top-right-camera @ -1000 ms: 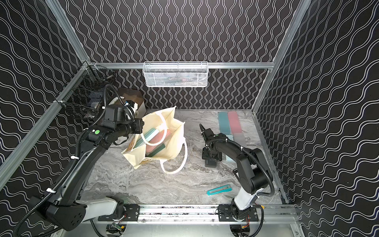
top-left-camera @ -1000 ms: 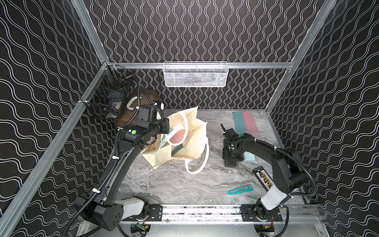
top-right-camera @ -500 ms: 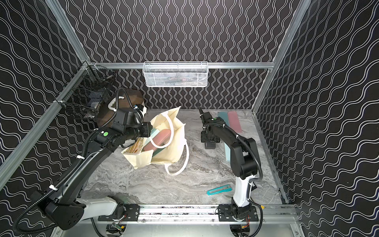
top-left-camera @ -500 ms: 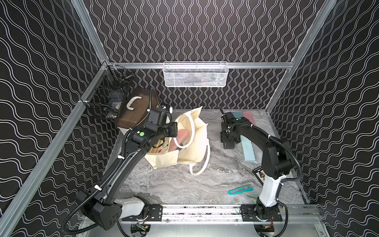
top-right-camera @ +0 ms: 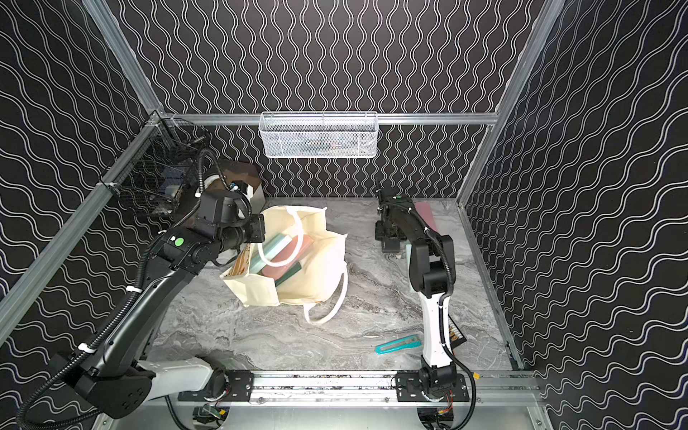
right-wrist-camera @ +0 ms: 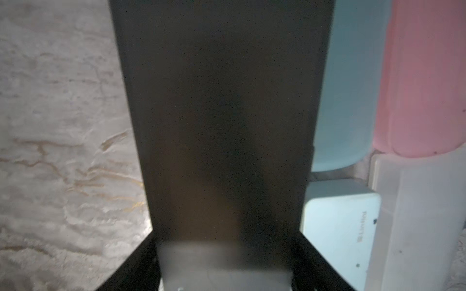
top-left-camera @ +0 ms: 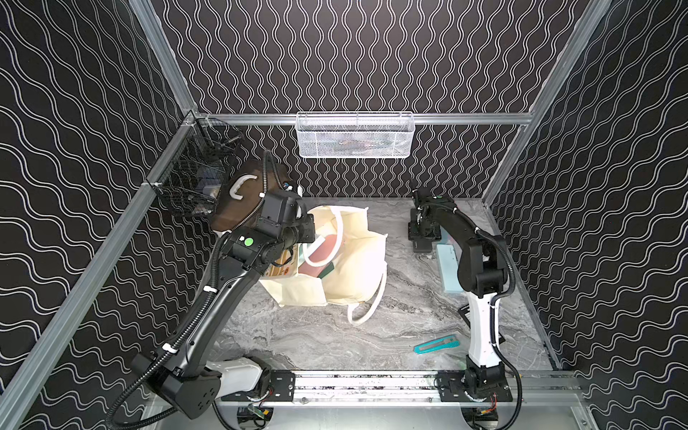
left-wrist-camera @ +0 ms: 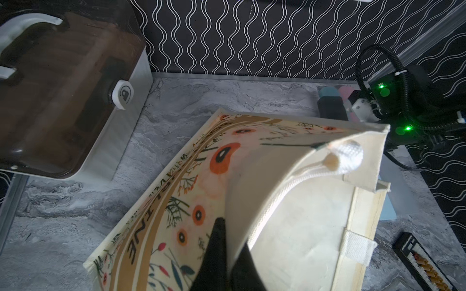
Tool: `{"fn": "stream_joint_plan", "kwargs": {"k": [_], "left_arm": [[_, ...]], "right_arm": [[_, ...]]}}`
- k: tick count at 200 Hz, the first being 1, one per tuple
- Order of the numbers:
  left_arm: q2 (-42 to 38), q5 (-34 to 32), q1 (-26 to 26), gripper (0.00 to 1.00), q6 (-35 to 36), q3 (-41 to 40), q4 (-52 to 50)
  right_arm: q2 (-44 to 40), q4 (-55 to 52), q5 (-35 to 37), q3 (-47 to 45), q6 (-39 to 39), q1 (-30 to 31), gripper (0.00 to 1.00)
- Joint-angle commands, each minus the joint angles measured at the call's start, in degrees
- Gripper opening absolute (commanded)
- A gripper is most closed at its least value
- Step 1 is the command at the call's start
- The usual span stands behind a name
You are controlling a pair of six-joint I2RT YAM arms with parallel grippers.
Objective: Take out the pencil case from the canvas bag
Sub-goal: Place the pencil case at the center of the board.
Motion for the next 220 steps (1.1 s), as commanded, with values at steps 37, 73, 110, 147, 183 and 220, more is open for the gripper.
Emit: {"fn": "stream_joint_plan", "kwargs": {"k": [37, 73, 110, 147, 183, 220], "left_arm": [[1.29, -1.78, -0.03, 0.00, 0.52, 1.00, 1.87], [1.44, -2.75, 0.00, 0.00, 0.92, 1.15, 1.27], [1.08, -3.76, 0.03, 0.00, 1.05, 1.22, 0.80], [1.31, -3.79, -0.02, 0.00, 1.16, 1.37, 0.46], [0.99, -3.93, -0.04, 0.00, 1.22, 1.38, 0.28], [0.83, -3.67, -0.03, 0.00, 1.23, 1.16, 0.19]], "right_arm": [[5.83, -1.34, 0.21, 8.57, -3.20, -0.78, 0.56], [8.93, -1.43, 2.41, 12.52, -4.50, -0.95, 0.56], [11.35, -1.42, 1.21, 14.43, -4.70, -1.24, 0.57], [12.48, -1.57, 0.71, 15.95, -4.79, -1.31, 0.65], [12.09, -1.24, 0.19, 15.79, -4.61, -1.31, 0.73], [11.28, -1.24, -0.43, 15.90, -4.40, -1.31, 0.81]]}}
